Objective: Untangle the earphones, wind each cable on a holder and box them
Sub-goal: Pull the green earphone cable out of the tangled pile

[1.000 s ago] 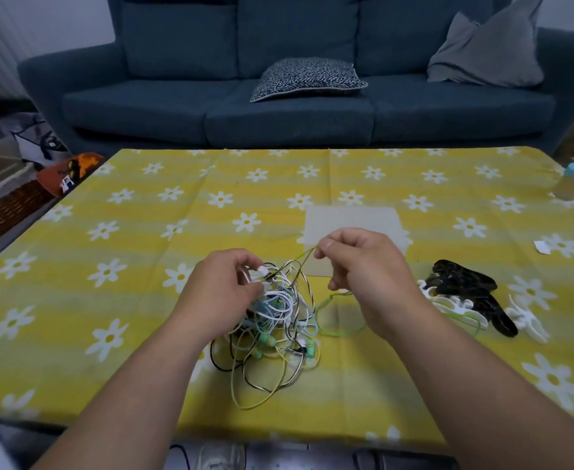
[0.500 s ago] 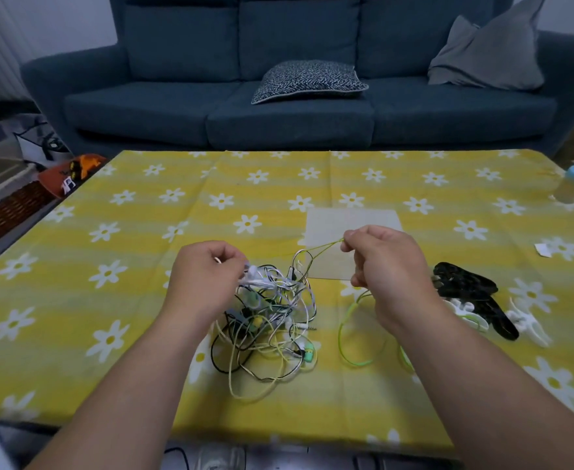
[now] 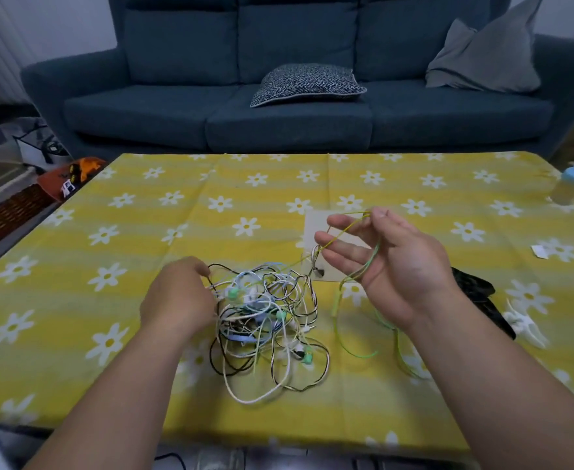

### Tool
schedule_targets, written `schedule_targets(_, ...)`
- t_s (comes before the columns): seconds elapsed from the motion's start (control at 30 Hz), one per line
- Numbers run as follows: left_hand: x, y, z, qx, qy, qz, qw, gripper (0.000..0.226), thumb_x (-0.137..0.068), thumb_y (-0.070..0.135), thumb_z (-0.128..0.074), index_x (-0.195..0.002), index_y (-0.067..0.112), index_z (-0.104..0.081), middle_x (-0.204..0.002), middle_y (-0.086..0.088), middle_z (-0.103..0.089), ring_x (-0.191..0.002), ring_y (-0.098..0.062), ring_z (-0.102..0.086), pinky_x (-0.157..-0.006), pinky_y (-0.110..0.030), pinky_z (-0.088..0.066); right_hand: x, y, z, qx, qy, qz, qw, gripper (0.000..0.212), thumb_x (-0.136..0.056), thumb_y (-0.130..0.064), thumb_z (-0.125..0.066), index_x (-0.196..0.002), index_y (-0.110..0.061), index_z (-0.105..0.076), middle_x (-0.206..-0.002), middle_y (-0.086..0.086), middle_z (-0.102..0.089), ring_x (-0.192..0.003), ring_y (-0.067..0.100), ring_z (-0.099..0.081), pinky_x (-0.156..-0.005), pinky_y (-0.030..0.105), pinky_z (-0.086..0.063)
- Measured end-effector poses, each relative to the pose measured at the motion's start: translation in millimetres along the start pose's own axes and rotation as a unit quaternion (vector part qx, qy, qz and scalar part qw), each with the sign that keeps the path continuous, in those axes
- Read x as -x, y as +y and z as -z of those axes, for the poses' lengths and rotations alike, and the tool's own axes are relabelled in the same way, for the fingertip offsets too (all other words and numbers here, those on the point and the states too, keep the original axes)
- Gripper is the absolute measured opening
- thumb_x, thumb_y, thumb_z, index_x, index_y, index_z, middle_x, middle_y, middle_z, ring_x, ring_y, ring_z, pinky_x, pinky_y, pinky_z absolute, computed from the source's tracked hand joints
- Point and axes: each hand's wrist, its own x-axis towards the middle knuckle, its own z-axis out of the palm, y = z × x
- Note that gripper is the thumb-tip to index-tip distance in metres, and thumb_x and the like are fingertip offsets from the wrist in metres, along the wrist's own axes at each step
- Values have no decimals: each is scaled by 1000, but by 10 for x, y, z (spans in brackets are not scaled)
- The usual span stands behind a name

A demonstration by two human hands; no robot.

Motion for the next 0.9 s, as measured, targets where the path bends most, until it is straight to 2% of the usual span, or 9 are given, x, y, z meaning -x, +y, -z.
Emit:
schedule_targets(0.13, 150, 250, 109, 149, 125, -96, 976, 45, -76, -9, -53, -103, 25, -65, -112, -1, -59, -95, -19, -59, -77, -31, -45, 61, 23, -59, 18, -28, -25, 999, 26, -105, -20, -41, -82, -11, -49, -110, 19, -70, -86, 46, -72, -58, 38, -61)
schedule_targets(0.23, 400, 502, 108, 303, -39, -193, 932, 26, -79, 0, -67, -89, 23, -70, -83, 7, -68, -69, -8, -59, -64, -20, -44, 89, 47, -105, 23, -61, -42, 997, 26, -105, -19, -40, -82, -12, -50, -119, 21, -68, -79, 44, -72, -53, 35, -60)
schedule_targets(0.3, 534, 595, 66, 338, -173, -206, 902, 17, -76, 16, -77, -91, 23, -73, -77, 3, -71, -67, -9, -60, -64, -24, -49, 101, 54, -118, 24, -81, -47, 995, 27, -105, -19, -39, -80, -13, -50, -121, 22, -67, -79, 43, -73, -53, 35, -60)
schedule_targets(0.4, 556, 637, 15, 340, -175, -201, 902, 13, -79, 20, -80, -92, 17, -76, -76, -5, -73, -65, -9, -61, -65, -25, -51, 106, 44, -117, 21, -87, -50, 995, 27, -105, -19, -40, -80, -14, -50, -120, 22, -68, -78, 43, -73, -53, 35, -61)
schedule_targets(0.47, 506, 621, 37, 361, -149, -168, 905, 4, -84, 14, -75, -84, 17, -77, -70, -5, -73, -62, -10, -61, -61, -20, -48, 97, 22, -96, 26, -68, -39, 997, 25, -105, -20, -40, -82, -13, -49, -118, 20, -69, -78, 42, -73, -51, 34, -60)
schedule_targets(0.57, 436, 540, 100, 418, -206, -91, 880, 13, -79, 5, -76, -74, 17, -79, -80, -10, -75, -70, -18, -65, -69, -28, -53, 72, -22, -31, 33, -13, -14, 999, 21, -105, -20, -40, -87, -15, -49, -116, 17, -71, -67, 34, -72, -47, 29, -55)
schedule_targets(0.67, 378, 482, 141, 481, -247, 8, 841, 12, -83, 7, -70, -75, 11, -77, -87, -10, -76, -67, -17, -64, -59, -23, -56, 53, -43, 12, 52, 23, -7, 998, 22, -106, -20, -38, -87, -17, -48, -113, 15, -73, -52, 23, -65, -43, 25, -49)
schedule_targets(0.8, 201, 384, 78, 559, -127, 175, 801, 12, -93, 7, -60, -83, 10, -66, -59, -2, -60, -47, -11, -51, -41, -16, -42, 65, -55, 11, 75, 9, -23, 997, 23, -104, -19, -37, -83, -18, -44, -109, 16, -74, -40, 17, -51, -39, 23, -37)
schedule_targets(0.9, 116, 313, 48, 575, -12, 246, 780, 14, -92, 7, -60, -79, 13, -60, -54, 0, -45, -44, -12, -42, -44, -18, -33, 92, -68, 1, 78, -19, -32, 996, 24, -102, -18, -38, -79, -16, -44, -105, 18, -74, -35, 16, -40, -39, 24, -29)
